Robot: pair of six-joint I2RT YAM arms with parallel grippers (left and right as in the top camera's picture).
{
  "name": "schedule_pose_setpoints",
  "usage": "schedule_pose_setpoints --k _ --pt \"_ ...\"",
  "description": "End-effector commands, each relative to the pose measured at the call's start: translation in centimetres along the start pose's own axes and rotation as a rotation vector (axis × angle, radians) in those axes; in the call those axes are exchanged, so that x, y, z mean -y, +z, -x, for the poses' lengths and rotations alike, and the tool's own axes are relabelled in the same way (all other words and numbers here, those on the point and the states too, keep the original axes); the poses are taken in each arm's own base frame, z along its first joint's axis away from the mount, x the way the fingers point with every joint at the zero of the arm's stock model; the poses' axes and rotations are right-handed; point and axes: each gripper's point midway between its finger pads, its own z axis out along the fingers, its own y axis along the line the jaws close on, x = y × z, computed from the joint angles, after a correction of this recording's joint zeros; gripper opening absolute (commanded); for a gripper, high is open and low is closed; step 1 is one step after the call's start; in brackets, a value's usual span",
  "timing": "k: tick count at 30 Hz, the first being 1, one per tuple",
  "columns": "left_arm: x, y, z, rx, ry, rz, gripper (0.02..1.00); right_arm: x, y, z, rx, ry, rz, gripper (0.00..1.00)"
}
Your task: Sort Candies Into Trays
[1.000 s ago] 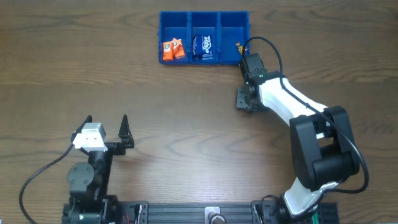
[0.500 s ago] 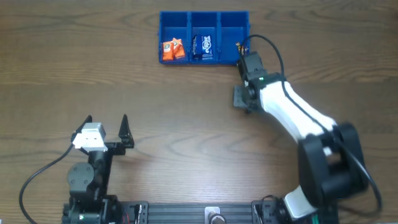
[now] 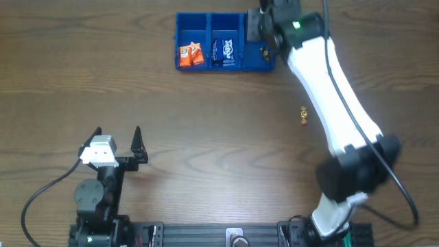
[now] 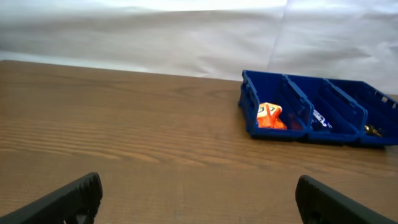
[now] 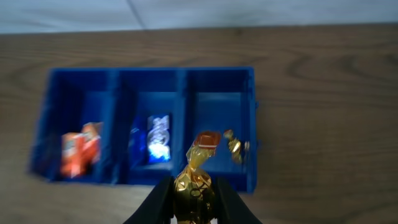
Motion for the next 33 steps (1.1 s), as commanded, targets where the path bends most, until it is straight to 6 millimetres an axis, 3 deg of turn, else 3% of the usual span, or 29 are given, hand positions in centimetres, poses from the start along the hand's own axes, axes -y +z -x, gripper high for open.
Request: schedule_pose_setpoints --k 1,6,9,10,12,16,19,22,23,27,29,30,33 --pt "-0.1 0.2 -1.7 -0.044 0.013 0.000 0.998 0.8 5.8 -1.9 -0.096 -0.010 -0.020 0.156" --pt "-0.1 0.2 -1.7 -0.044 0.013 0.000 0.998 0.9 7.5 -3.2 -0.140 -0.015 -0.024 0.189" --pt "-0.1 0.2 -1.7 -0.044 0.013 0.000 0.998 0.9 7.6 -3.2 -0.138 -0.014 -0.024 0.279" --pt "-0.1 0.2 -1.7 -0.044 0.013 0.000 0.998 0.8 7.6 -3.2 -0.137 -0.014 -0.019 0.332" --pt "-0.1 0.2 -1.7 -0.044 0.013 0.000 0.996 1.1 7.6 -3.1 -0.139 -0.009 -0.020 0.676" --pt "-0.1 0.2 -1.7 -0.044 0.013 0.000 0.998 1.7 7.1 -2.9 -0.140 -0.023 -0.026 0.704" --pt "-0.1 0.2 -1.7 -0.044 0.013 0.000 0.998 2.7 4.3 -2.5 -0.123 -0.020 -0.046 0.702" --pt "-0.1 0.2 -1.7 -0.044 0.013 0.000 0.998 4.5 -0.1 -3.2 -0.084 -0.038 -0.078 0.704" --pt "-0.1 0.2 -1.7 -0.044 0.013 0.000 0.998 6.0 -1.8 -4.3 -0.083 -0.026 -0.105 0.704" --pt "-0.1 0.2 -1.7 -0.044 0.013 0.000 0.998 10.3 -4.3 -9.1 -0.136 0.022 -0.158 0.706" --pt "-0.1 0.2 -1.7 -0.044 0.013 0.000 0.998 12.3 -4.5 -13.0 -0.202 0.052 -0.188 0.702" --pt "-0.1 0.2 -1.7 -0.044 0.013 0.000 0.996 13.7 -3.9 -16.1 -0.272 0.072 -0.208 0.700" --pt "-0.1 0.2 -1.7 -0.044 0.013 0.000 0.998 15.3 -2.5 -19.9 -0.366 0.110 -0.220 0.698"
